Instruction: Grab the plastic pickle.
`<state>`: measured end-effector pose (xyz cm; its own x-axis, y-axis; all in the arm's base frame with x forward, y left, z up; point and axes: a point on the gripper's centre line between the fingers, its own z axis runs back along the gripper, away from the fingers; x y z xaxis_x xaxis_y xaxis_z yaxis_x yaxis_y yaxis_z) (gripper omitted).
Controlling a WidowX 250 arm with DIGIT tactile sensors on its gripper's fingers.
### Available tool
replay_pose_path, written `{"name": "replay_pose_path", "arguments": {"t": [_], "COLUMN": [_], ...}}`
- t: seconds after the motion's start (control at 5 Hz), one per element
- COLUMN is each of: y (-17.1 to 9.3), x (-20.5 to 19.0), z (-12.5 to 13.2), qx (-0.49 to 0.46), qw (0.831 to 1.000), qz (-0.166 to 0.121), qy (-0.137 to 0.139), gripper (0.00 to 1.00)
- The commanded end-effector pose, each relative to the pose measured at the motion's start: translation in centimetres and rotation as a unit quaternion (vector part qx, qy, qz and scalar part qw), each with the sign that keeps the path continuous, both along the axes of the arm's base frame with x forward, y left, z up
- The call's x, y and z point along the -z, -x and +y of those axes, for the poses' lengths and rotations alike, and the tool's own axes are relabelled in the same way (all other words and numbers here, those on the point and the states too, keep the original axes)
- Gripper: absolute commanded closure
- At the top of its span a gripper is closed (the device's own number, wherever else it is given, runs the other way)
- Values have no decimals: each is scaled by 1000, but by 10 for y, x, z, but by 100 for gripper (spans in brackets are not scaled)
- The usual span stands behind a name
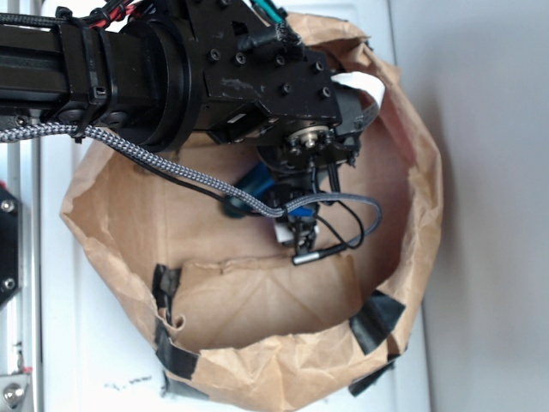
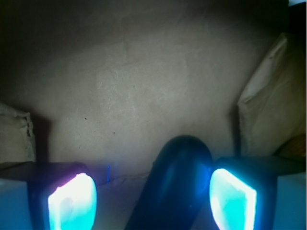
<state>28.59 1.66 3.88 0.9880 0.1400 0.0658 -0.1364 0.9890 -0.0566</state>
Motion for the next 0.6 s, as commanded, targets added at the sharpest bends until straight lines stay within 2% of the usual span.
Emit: {"name": "replay_pose_path", "arguments": {"t": [0.0,0.2,0.4], "y": [-6,-1,2], "x": [-3,-4,-7], "z": [15,13,13], "qx": [-46,-43,-76], "qw": [999,998,996], "qz": [-20,-29,-28], "qy": [-18,-26,-23], "gripper": [0,0,0]}}
